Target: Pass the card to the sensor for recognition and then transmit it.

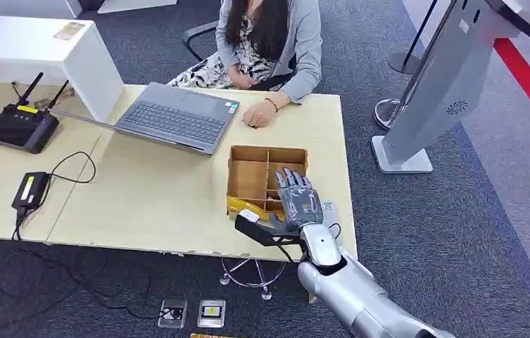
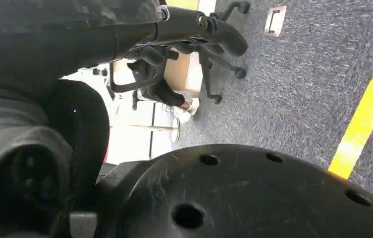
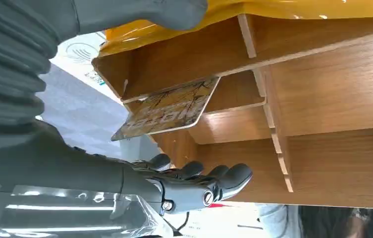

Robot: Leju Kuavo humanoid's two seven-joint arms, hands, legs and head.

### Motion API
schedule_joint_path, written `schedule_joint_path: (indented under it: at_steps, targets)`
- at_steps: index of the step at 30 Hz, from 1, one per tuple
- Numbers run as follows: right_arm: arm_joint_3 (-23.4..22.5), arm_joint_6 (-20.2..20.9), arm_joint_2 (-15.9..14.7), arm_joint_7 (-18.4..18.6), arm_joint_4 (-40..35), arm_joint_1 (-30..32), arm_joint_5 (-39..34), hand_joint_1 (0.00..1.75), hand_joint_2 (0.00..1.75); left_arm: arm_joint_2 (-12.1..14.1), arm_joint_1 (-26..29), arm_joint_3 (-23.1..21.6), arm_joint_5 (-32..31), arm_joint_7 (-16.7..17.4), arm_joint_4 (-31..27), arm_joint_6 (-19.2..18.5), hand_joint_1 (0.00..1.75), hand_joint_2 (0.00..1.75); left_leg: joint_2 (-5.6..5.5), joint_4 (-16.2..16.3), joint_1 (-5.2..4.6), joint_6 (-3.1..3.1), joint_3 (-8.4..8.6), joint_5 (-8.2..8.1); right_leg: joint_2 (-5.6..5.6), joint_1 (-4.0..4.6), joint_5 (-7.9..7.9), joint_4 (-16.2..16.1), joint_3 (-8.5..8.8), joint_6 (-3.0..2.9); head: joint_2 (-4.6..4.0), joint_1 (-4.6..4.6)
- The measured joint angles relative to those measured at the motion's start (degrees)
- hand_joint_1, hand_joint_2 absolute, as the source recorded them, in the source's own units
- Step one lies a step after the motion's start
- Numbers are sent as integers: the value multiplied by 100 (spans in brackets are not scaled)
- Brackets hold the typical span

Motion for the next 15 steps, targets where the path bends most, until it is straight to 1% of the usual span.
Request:
schedule_joint_path:
  at_steps: [6,9,11,13,14,15]
  targets:
    - [0,-28,2,57,90,-35,26,0,175,2,0,-81,4,0,-11,-13,0,0,0,0,0,0,0,0,0,0,0,0,0,0,2,2]
    - [-2,-50,2,120,94,-37,61,0,175,20,1,-107,134,-2,-22,-72,0,0,0,0,0,0,0,0,0,0,0,1,1,0,0,2]
    - [-7,-94,2,168,110,-54,109,0,175,77,7,-105,322,0,-22,-302,0,0,0,0,0,0,0,0,0,0,0,1,0,0,0,2]
    - [-13,-179,0,216,149,-102,168,0,175,183,15,-105,542,-8,-22,-668,0,0,0,0,0,0,0,0,0,0,0,1,0,0,0,2]
    - [-17,-225,0,241,164,-131,197,175,175,228,20,-105,595,-35,-20,-792,0,0,0,0,0,0,0,0,0,0,0,2,0,0,0,0]
    - [-22,-269,-2,256,182,-161,223,175,175,276,26,-105,623,-74,-20,-903,0,0,0,0,0,0,1,1,0,1,0,2,0,0,0,2]
